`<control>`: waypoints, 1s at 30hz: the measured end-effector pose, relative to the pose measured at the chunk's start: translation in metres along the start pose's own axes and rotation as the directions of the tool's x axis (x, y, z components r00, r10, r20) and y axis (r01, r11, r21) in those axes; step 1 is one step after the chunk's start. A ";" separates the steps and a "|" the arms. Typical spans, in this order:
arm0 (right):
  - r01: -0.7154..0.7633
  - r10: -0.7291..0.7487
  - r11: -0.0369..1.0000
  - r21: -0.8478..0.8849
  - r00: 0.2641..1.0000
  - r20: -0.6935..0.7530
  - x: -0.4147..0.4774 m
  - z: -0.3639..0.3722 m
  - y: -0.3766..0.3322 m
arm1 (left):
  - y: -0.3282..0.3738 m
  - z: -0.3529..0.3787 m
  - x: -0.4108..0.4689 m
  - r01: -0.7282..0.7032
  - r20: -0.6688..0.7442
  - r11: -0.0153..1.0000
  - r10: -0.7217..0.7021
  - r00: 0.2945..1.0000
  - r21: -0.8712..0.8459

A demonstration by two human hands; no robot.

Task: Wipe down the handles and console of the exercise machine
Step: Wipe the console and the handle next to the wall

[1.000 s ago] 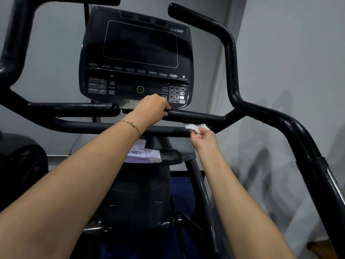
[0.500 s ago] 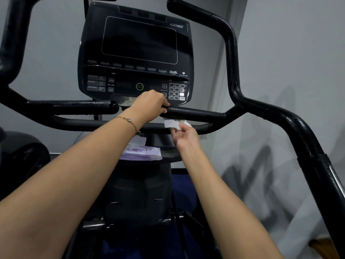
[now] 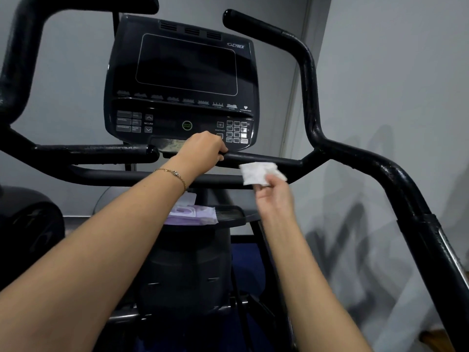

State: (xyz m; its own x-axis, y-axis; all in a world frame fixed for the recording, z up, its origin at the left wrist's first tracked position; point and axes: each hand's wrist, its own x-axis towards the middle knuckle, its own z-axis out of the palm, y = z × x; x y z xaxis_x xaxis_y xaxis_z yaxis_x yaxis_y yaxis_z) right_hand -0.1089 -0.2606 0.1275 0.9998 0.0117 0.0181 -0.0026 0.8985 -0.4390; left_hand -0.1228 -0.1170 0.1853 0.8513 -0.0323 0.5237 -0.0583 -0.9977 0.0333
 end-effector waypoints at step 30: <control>0.399 -0.059 -0.712 -0.578 0.786 0.616 0.034 0.014 -0.009 | 0.014 0.010 -0.007 -0.068 -0.060 0.964 0.086 0.994 0.257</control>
State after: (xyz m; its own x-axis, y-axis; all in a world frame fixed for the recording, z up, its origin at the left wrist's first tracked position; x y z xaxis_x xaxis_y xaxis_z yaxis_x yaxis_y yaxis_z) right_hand -0.0749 -0.2624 0.1445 0.7726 0.2264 0.5932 0.4131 -0.8887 -0.1989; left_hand -0.1247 -0.1317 0.1740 0.8103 -0.1147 0.5747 0.0200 -0.9747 -0.2226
